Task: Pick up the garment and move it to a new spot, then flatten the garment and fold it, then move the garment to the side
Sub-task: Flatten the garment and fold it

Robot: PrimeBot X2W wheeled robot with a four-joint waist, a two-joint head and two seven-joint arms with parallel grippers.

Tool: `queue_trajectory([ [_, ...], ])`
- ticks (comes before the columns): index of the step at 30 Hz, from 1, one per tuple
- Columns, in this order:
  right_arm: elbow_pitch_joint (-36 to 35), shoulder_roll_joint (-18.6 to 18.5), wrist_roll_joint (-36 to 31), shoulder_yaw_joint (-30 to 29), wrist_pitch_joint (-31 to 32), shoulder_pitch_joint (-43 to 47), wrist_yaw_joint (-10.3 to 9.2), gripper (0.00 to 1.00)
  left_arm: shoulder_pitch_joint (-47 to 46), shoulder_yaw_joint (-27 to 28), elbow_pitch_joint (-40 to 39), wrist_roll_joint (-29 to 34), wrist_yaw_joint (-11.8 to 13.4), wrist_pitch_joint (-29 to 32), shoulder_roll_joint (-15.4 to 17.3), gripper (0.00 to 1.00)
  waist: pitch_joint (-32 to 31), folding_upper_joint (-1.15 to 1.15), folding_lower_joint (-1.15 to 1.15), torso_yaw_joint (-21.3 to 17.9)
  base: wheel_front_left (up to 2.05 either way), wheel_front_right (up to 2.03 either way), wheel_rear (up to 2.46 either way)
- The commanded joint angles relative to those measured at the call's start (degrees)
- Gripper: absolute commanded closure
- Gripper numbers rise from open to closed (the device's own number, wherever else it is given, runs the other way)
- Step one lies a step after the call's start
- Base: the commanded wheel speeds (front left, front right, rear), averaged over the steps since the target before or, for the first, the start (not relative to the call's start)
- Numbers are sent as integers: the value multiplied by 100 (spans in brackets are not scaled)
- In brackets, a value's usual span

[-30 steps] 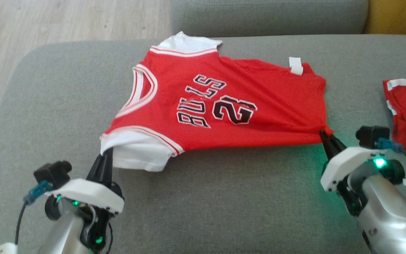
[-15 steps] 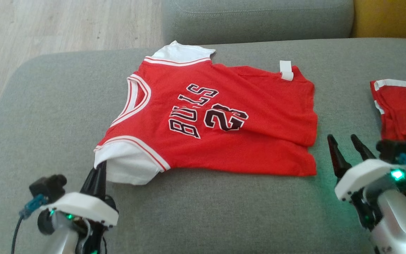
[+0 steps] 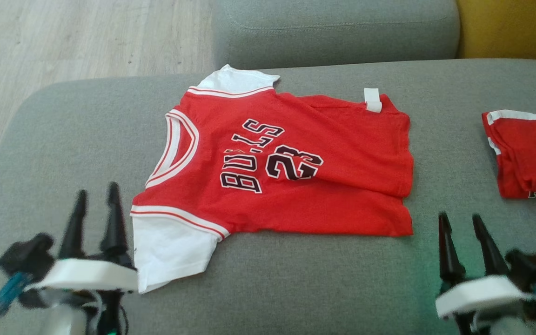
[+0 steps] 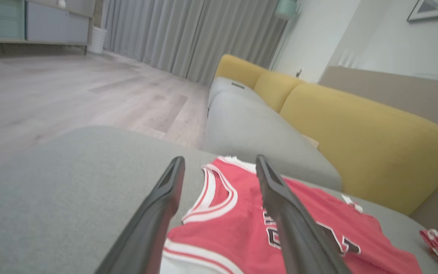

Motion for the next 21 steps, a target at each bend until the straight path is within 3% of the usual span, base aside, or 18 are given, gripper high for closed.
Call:
queue_trajectory([
  [1, -322, 42, -59, 21, -102, 82, -5, 0, 19, 464, -535, 119, 28, -45, -49, 0, 7, 0, 0, -6, 0, 0, 0],
  [5, -356, 125, -140, 11, -91, 247, -5, 0, 251, 788, -962, 2, 51, -45, -155, 0, 38, 0, 0, 3, 0, 0, 0],
  [15, 489, 144, 225, 145, 546, -334, -5, 0, 231, 181, -635, 39, 91, -45, -162, 0, 252, 0, 0, 207, 0, 0, 0],
  [21, 1104, 145, 334, 192, 620, -688, -5, 0, 144, -4, -512, -16, 104, -45, -162, 0, 338, 0, 0, 340, 0, 0, 0],
])
